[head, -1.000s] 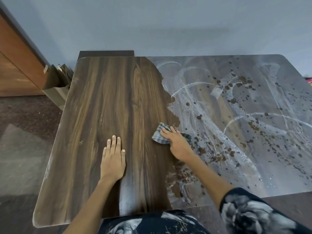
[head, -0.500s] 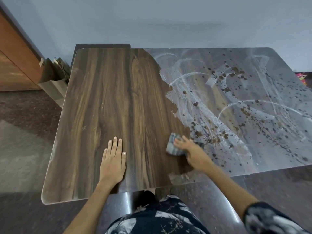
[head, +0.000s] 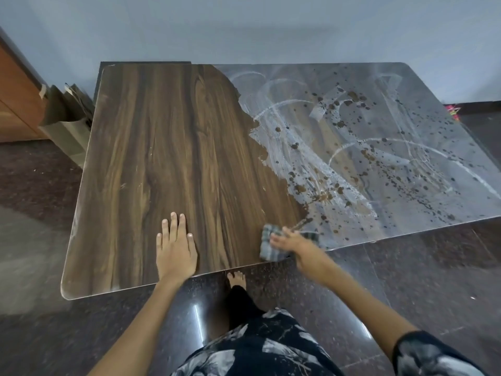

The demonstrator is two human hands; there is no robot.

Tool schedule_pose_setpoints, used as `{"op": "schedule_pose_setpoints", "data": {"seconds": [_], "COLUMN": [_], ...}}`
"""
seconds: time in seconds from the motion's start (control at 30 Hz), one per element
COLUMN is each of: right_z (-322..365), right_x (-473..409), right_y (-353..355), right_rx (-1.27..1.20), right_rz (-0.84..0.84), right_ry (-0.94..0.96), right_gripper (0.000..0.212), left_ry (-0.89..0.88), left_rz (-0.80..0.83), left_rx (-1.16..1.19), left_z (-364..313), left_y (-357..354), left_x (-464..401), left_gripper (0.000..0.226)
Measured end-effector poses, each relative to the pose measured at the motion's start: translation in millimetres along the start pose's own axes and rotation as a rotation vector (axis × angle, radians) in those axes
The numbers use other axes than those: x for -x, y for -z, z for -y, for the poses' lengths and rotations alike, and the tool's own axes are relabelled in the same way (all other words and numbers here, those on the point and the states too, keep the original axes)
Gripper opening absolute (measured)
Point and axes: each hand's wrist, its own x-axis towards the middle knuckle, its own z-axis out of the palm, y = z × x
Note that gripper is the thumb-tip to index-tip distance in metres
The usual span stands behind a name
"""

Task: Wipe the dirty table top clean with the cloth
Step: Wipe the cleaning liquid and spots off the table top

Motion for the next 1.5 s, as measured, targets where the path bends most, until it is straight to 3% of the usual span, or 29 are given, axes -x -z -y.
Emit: {"op": "schedule_pose_setpoints", "data": {"seconds": [0.1, 0.2, 0.3, 0.4, 0.47, 0.67, 0.83, 0.9, 1.07, 1.23, 1.37, 1.5], "right_z": [0, 30, 55, 31, 8, -40, -9, 5, -36, -57, -24, 3], "right_x": [-34, -58, -40, -15, -7, -79, -155, -160, -122, -183, -249, -216], "right_y": [17, -2, -23, -18, -4, 54, 58, 54, 53, 94, 94, 76], "right_rx": [-0.023, -0.027, 0.017, 0.04, -0.017, -0.017, -0.018, 0.048, 0.082, 0.064, 0.065, 0.073], "right_rz": [-0.084, -0.095, 0.07, 0.221, 0.264, 0.177, -0.008, 0.002, 0.265, 0.055, 0.019, 0.119], "right_ry": [-0.143, -0.192, -0.01, 0.241, 0.28, 0.142, 0.066, 0.143, 0.393, 0.177, 0.067, 0.229], "right_gripper": [0.062, 0.074, 0.081, 0.084, 0.077, 0.067, 0.07, 0.076, 0.084, 0.069, 0.075, 0.08], "left_ry": [0.086, 0.042, -0.071, -0.098, -0.083, -0.069, -0.031, -0.014, 0.014, 0.058, 0.05, 0.035], "left_rz": [-0.002, 0.015, 0.05, 0.064, 0.077, 0.097, 0.067, 0.049, 0.032, 0.015, -0.008, -0.007], "left_rx": [0.057, 0.139, 0.209, 0.249, 0.256, 0.261, 0.238, 0.24, 0.274, 0.344, 0.34, 0.334], "left_z": [-19, -31, -43, -59, -69, -99, -116, -119, -118, -115, -113, -111], "left_y": [-1, -4, -8, -10, -10, -13, -16, -17, -16, -14, -12, -9], "left_x": [0, -1, -7, -23, -36, -73, -98, -109, -129, -139, -144, -151], "left_gripper": [0.054, 0.054, 0.05, 0.048, 0.049, 0.052, 0.052, 0.051, 0.052, 0.054, 0.054, 0.053]}}
